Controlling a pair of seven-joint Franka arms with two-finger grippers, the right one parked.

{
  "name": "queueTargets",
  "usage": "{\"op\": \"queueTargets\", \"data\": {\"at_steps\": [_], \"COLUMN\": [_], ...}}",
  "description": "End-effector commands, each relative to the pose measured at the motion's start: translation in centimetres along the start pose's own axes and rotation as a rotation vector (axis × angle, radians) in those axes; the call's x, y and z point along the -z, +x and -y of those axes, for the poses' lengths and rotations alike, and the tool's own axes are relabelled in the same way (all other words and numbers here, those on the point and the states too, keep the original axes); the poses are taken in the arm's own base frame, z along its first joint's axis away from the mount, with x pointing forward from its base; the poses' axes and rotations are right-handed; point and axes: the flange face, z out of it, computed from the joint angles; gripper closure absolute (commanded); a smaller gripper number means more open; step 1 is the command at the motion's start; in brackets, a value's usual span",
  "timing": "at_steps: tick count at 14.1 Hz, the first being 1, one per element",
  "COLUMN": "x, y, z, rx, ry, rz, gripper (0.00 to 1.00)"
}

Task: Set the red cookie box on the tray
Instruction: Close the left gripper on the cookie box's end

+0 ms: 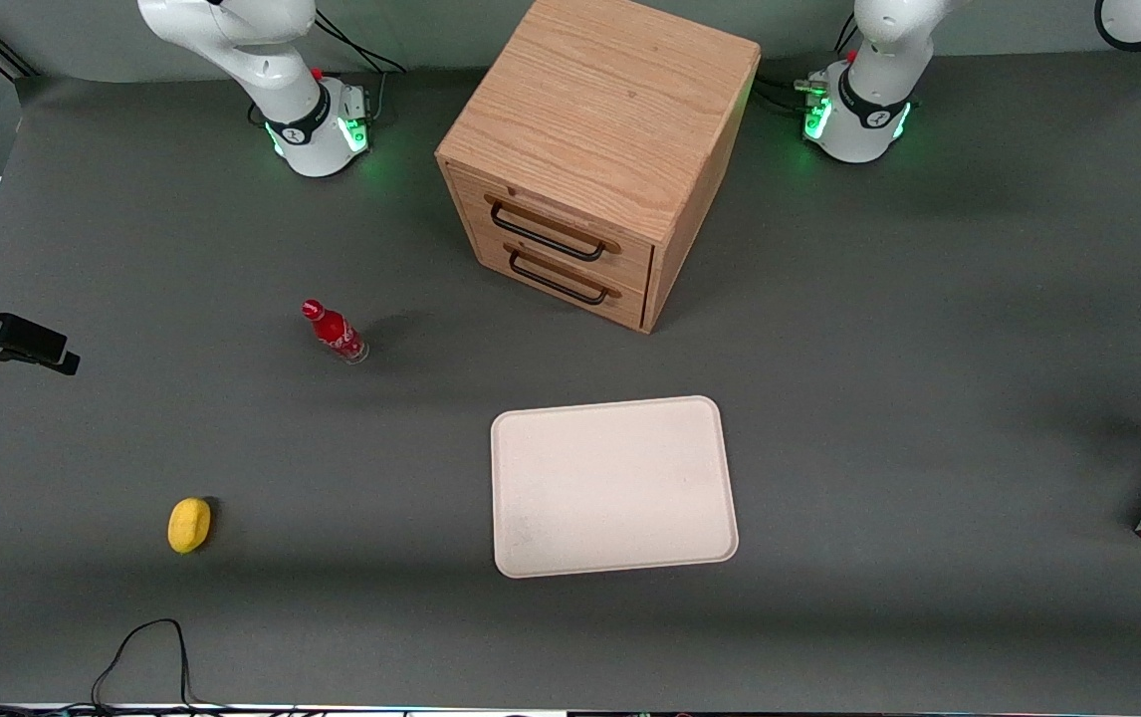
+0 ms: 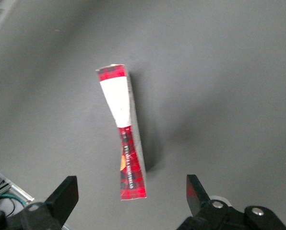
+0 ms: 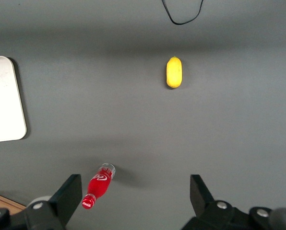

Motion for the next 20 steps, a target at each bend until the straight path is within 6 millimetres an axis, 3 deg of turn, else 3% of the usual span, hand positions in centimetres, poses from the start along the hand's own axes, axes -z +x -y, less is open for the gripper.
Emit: {"op": "queueTargets", "data": {"at_steps": [1, 10, 14, 15, 16, 17, 18, 19, 20], "x": [-3.6, -12.9, -14.1, -14.4, -14.7, -14.8, -14.8, -14.8, -14.9], "y": [-0.6, -0.3, 0.3, 0.5, 0.5, 0.4, 0.4, 0.4, 0.4], "z": [0.0, 1.1, 1.3, 1.3, 1.3, 1.2, 1.2, 1.2, 1.2], "rx": [-0.059, -0.064, -0.069, -0.070, -0.067, -0.065, -0.065, -0.063, -0.065], "ry": [-0.006, 0.079, 0.107, 0.110, 0.114, 0.111, 0.111, 0.111, 0.108], "rz": [0.047, 0.029, 0.016, 0.013, 0.012, 0.012, 0.012, 0.012, 0.012], "gripper": [0.00, 0.00, 0.00, 0.05, 0.23, 0.54, 0.76, 0.92, 1.00]}}
